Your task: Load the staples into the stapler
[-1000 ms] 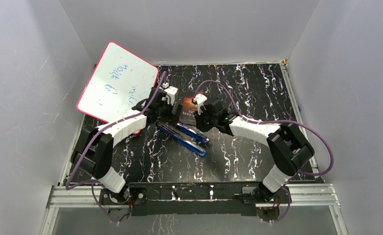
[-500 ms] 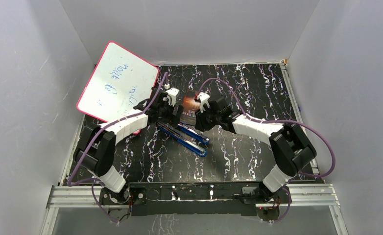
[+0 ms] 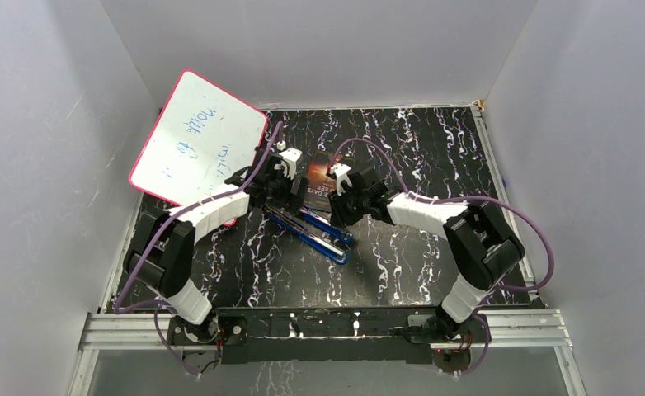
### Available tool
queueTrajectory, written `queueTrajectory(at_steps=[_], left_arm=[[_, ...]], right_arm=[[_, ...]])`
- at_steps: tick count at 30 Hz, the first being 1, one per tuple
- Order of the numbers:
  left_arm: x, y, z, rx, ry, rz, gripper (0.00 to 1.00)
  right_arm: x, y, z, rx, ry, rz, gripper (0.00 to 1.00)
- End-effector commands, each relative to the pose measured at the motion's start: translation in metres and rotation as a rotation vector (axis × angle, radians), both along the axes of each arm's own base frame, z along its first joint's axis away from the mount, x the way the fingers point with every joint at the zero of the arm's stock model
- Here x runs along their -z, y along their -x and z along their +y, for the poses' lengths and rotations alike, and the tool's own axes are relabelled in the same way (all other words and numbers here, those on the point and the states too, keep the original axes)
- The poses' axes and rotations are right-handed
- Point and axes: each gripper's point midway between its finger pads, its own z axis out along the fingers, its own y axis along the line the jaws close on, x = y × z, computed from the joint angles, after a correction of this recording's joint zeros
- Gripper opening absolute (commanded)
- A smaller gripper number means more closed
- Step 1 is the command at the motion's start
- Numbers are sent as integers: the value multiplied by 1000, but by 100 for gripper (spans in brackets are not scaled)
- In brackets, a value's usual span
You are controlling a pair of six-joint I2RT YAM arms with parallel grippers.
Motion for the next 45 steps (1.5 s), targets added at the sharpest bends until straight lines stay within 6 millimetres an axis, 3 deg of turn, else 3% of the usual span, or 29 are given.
queueTrajectory(at_steps=[1,6,18,32,34,37,39,45], left_arm=[[-16,-8,-3,10,18,-33,93],[-17,-8,-3,9,18,-36,93],[-18,-8,-3,9,18,-38,93],[-19,-8,-2,4,16,-42,93],[-19,-8,-2,4,17,-43,93],[-19,-8,-2,5,17,-44,93],[-19,-8,-2,5,16,-44,93],[-19,-8,-2,5,17,-43,93]], right_arm=[[-11,-12,9,4,-29,-26,37],[-7,-12,9,3,-27,-14,34],[-7,-12,8,4,-23,-12,13],[-36,-14,12,-2,-83,-80,5],[-36,-16,12,2,-81,-84,7],[-32,-16,11,4,-75,-79,25],[-29,-17,12,4,-71,-73,31],[-24,-19,12,11,-61,-66,33]])
